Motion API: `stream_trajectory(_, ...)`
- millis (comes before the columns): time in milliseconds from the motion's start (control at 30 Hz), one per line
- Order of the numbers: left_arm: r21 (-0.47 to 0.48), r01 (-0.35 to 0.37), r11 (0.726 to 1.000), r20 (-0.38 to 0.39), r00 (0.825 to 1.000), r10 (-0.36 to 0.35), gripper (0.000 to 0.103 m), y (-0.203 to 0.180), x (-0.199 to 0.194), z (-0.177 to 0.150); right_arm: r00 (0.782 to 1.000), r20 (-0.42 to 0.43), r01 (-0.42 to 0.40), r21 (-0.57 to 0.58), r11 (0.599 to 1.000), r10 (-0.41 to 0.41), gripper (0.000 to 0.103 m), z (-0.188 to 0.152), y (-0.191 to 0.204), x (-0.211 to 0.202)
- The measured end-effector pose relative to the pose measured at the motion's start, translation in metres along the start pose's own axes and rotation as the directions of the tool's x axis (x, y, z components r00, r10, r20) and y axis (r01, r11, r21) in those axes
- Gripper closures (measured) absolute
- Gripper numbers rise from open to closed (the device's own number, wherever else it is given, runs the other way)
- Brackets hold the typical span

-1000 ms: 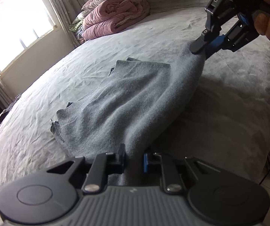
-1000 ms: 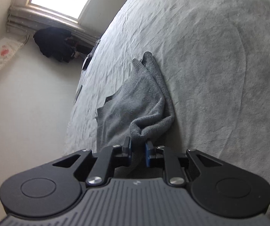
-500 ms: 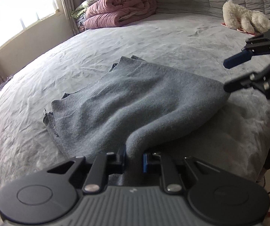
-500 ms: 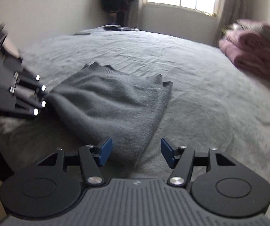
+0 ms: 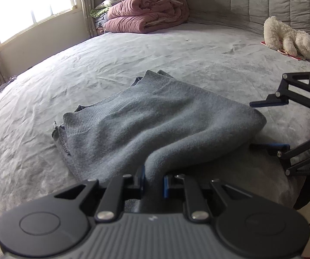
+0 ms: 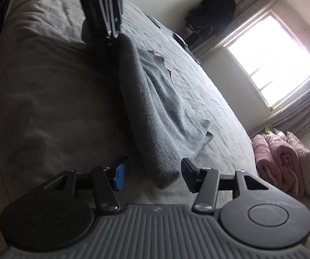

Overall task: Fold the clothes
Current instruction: 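Lift the sweater corner with the right gripper while the left gripper holds the edge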

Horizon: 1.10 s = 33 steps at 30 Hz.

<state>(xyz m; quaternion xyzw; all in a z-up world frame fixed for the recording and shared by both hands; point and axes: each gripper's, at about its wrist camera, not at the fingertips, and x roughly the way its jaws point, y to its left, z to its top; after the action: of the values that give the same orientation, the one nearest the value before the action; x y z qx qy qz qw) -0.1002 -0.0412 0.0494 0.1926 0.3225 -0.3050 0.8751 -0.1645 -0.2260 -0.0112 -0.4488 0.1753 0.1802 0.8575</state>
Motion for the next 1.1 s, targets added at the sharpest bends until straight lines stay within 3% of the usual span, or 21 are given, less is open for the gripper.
stream_trajectory(100, -0.027, 0.013, 1.0, 0.0, 1.0, -0.013, 0.088, 0.004, -0.001, 0.001, 0.999, 0.024, 0.048, -0.088, 0.995, -0.046, 0.062, -0.003, 0.005, 0.005)
stream_trajectory(167, -0.027, 0.014, 1.0, 0.001, 1.0, -0.014, 0.088, 0.005, -0.001, 0.0, 0.997, 0.023, 0.082, -0.133, 0.988, -0.08, 0.091, -0.005, 0.006, 0.008)
stream_trajectory(233, -0.017, 0.011, 1.0, 0.002, 1.0, -0.011, 0.087, 0.004, -0.001, -0.001, 0.995, 0.031, 0.098, -0.146, 0.984, -0.095, 0.09, -0.007, 0.002, 0.007)
stream_trajectory(433, 0.152, -0.028, 0.988, 0.007, 1.0, 0.028, 0.077, -0.018, -0.004, -0.017, 0.992, 0.06, 0.114, 0.017, 0.993, -0.115, 0.091, -0.001, -0.031, -0.001)
stream_trajectory(533, 0.257, -0.082, 0.963, 0.01, 0.997, 0.082, 0.071, -0.03, -0.004, -0.028, 0.995, 0.06, 0.075, 0.098, 0.992, -0.081, 0.091, 0.007, -0.043, -0.003)
stream_trajectory(700, 0.366, -0.154, 0.918, 0.033, 0.988, 0.153, 0.07, -0.042, -0.005, -0.041, 0.996, 0.068, 0.036, 0.214, 0.976, -0.052, 0.091, 0.015, -0.061, -0.002)
stream_trajectory(900, 0.48, -0.229, 0.847, 0.067, 0.972, 0.225, 0.07, -0.054, -0.009, -0.057, 0.998, 0.058, 0.025, 0.227, 0.974, -0.039, 0.091, 0.015, -0.054, -0.003)
stream_trajectory(1100, 0.494, -0.26, 0.83, 0.072, 0.963, 0.259, 0.07, -0.051, -0.011, -0.062, 0.999, 0.045, 0.007, 0.213, 0.977, -0.017, 0.091, 0.007, -0.052, 0.0)
